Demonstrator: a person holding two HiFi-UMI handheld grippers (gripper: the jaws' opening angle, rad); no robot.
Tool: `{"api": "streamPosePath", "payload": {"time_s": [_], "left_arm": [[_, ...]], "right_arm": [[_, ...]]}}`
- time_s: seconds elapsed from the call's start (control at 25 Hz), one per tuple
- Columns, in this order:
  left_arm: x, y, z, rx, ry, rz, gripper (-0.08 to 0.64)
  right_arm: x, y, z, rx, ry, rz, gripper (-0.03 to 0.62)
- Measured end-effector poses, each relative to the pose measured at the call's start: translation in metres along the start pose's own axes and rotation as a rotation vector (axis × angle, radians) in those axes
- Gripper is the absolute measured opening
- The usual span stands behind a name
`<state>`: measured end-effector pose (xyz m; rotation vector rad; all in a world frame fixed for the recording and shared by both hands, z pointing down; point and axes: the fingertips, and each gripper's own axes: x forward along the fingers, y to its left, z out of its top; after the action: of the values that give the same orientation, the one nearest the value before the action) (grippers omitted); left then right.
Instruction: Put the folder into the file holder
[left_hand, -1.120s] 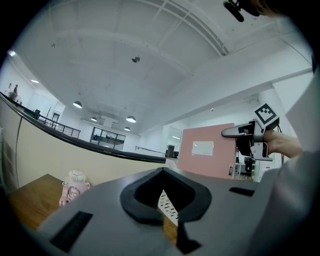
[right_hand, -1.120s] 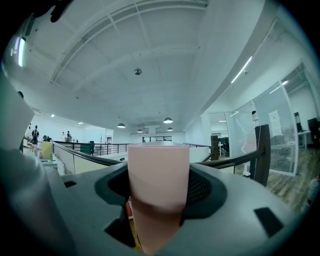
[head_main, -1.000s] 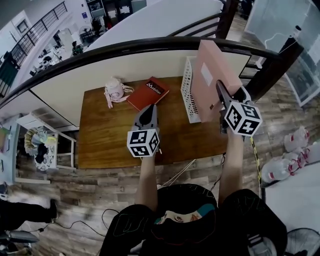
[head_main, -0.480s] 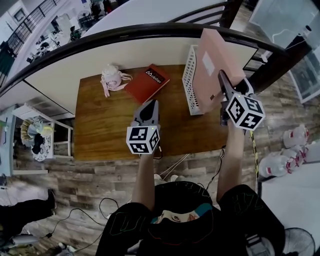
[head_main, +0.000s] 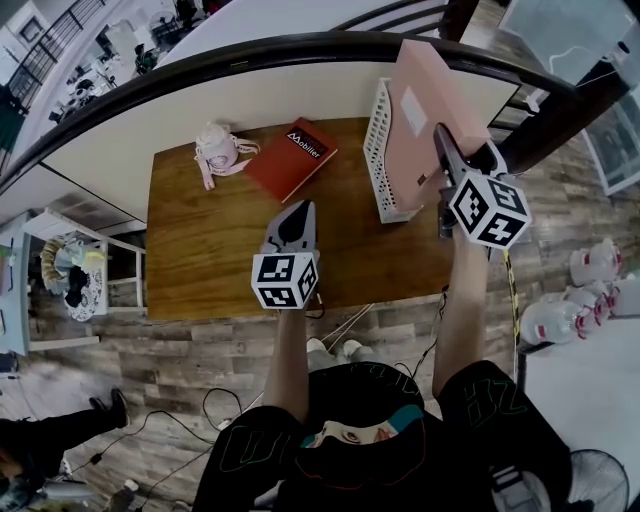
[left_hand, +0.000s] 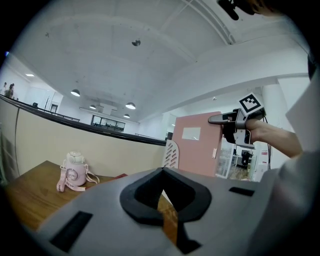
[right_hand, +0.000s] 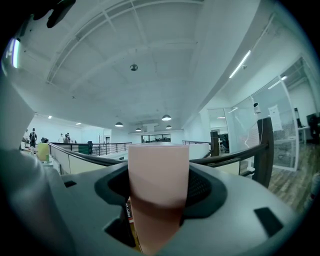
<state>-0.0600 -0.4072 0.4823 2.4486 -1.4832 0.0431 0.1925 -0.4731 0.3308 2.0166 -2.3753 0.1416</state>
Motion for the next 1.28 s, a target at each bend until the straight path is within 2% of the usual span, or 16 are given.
{"api": "streamPosePath", "payload": {"time_s": [0.56, 1.04, 1.28], "left_arm": [[0.004, 0.008, -0.006, -0.001, 0.028, 0.014, -0.003], [0.004, 0.019, -0.027, -0.035, 0.065, 0.032, -0.003], [0.001, 0.024, -0.035, -0.059, 0.066, 0.045, -0.003]], "right_arm": [[0.019, -0.004, -0.007, 0.011, -0.01, -0.014, 0.284], [0.023, 0.001, -0.078, 0.0, 0.066, -0.031, 0.287], [0.024, 0.003, -0.115, -0.008, 0.141, -0.041, 0.29]]}}
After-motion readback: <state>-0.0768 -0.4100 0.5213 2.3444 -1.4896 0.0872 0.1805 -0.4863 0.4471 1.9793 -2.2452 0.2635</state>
